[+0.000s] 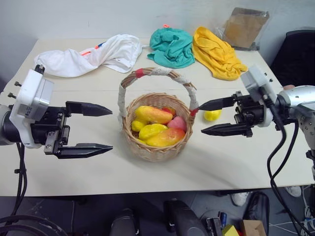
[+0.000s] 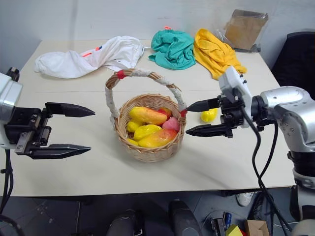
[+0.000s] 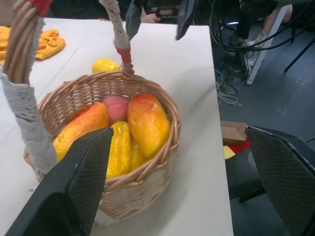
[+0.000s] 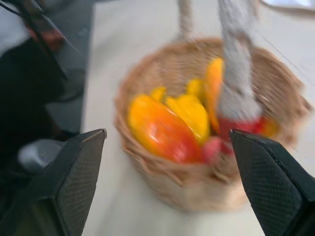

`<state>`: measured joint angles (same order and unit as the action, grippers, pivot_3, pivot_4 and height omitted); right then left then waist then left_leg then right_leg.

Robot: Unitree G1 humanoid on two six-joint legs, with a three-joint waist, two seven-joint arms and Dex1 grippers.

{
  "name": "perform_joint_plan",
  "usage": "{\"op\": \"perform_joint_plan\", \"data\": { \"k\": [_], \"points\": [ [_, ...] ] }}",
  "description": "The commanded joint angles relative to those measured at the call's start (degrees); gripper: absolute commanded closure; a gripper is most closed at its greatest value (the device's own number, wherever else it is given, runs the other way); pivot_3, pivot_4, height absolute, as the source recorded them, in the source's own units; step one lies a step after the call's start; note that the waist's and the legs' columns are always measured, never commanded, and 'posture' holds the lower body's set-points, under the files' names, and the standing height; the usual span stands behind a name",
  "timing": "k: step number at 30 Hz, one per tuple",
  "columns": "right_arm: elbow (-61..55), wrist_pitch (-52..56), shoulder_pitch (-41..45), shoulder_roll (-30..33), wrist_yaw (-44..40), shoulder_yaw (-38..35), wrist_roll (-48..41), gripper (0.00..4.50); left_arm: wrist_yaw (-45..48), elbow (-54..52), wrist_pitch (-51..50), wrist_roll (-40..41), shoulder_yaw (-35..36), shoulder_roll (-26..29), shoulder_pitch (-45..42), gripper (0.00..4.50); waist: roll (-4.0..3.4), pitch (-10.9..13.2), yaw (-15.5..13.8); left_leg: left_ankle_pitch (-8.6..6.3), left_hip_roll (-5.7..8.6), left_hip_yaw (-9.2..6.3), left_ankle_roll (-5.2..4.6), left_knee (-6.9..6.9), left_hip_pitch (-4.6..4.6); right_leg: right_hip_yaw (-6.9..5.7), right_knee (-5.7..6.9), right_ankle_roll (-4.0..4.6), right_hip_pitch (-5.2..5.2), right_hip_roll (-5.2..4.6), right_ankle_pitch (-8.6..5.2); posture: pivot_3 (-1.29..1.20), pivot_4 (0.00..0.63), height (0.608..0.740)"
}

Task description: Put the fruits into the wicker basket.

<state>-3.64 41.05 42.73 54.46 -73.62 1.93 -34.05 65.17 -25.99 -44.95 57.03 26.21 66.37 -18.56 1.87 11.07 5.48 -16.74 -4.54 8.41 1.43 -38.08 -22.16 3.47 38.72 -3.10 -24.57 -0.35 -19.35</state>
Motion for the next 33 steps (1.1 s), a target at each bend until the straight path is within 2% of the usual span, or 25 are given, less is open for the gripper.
{"op": "perform_joint_plan", "data": {
  "k": [1, 6, 9, 11, 20, 29, 32, 33],
  "points": [
    [9.3, -8.6, 3.5, -0.3, 6.2, 0.6, 10.2, 0.39, 0.1, 0.3, 0.9, 0.0, 0.9, 0.4, -1.2, 0.00, 0.00, 0.0, 0.0, 0.01, 0.05, 0.02, -0.03, -0.01, 0.01, 0.01, 0.01, -0.01, 0.00, -0.05, 0.01, 0.00, 0.150, 0.740],
    [16.2, -10.1, 4.5, -2.4, 12.5, 1.9, 17.2, 0.39, -0.5, -0.3, 0.9, 0.2, 0.7, 0.4, -1.7, 0.00, -0.01, 0.0, 0.0, 0.04, 0.03, 0.01, 0.00, 0.05, 0.00, 0.02, 0.02, 0.01, -0.05, 0.00, 0.00, 0.00, 0.150, 0.740],
    [18.1, -8.9, 3.6, -4.2, 14.8, 1.2, 18.3, 0.39, -0.4, -0.2, 1.1, -0.1, 0.7, 0.4, -1.5, 0.00, -0.01, 0.0, 0.1, 0.05, 0.02, 0.02, 0.02, 0.06, -0.01, 0.02, 0.04, 0.01, -0.07, 0.00, 0.00, 0.00, 0.150, 0.740],
    [19.8, -9.7, 3.3, -6.0, 17.1, 1.0, 19.5, 0.04, -0.3, 0.0, 1.3, -0.4, 0.5, 0.4, -1.7, 0.00, -0.01, 0.0, 0.2, 0.06, 0.01, 0.02, 0.03, 0.03, 0.00, 0.02, 0.06, 0.01, -0.05, 0.01, 0.00, 0.00, 0.150, 0.740],
    [32.6, -11.1, 6.0, -13.1, 26.7, 0.6, 24.7, 0.02, -1.0, 1.0, 1.1, 0.4, -2.4, -0.1, -6.3, 0.00, -0.01, 0.0, 0.4, 0.07, 0.03, 0.03, 0.05, -0.01, 0.00, 0.03, 0.14, 0.00, -0.05, 0.01, 0.00, 0.00, 0.150, 0.740],
    [39.5, -6.7, 9.2, -18.6, 28.8, -4.0, 21.4, 0.02, -3.1, 0.8, -0.1, 3.1, -3.1, -1.0, -9.6, 0.00, -0.01, 0.0, 0.9, 0.11, 0.01, 0.01, 0.11, 0.00, 0.01, 0.03, 0.20, 0.00, -0.06, 0.05, 0.00, 0.00, 0.150, 0.740],
    [39.5, -7.7, 9.2, -18.7, 27.8, -4.6, 21.5, 0.59, -3.5, 0.3, -0.4, 3.4, -3.4, -1.0, -10.0, 0.00, -0.01, 0.0, 0.9, 0.11, 0.01, 0.01, 0.11, 0.00, 0.01, 0.03, 0.20, 0.00, -0.06, 0.05, 0.00, 0.00, 0.150, 0.740],
    [38.3, -6.9, 8.7, -18.2, 26.7, -4.8, 20.9, 0.91, -3.7, 0.2, -0.5, 3.6, -3.3, -1.0, -10.1, 0.00, -0.01, 0.0, 0.9, 0.11, 0.01, 0.00, 0.11, 0.01, 0.01, 0.02, 0.19, 0.00, -0.06, 0.05, 0.00, 0.00, 0.150, 0.740]
  ]
}}
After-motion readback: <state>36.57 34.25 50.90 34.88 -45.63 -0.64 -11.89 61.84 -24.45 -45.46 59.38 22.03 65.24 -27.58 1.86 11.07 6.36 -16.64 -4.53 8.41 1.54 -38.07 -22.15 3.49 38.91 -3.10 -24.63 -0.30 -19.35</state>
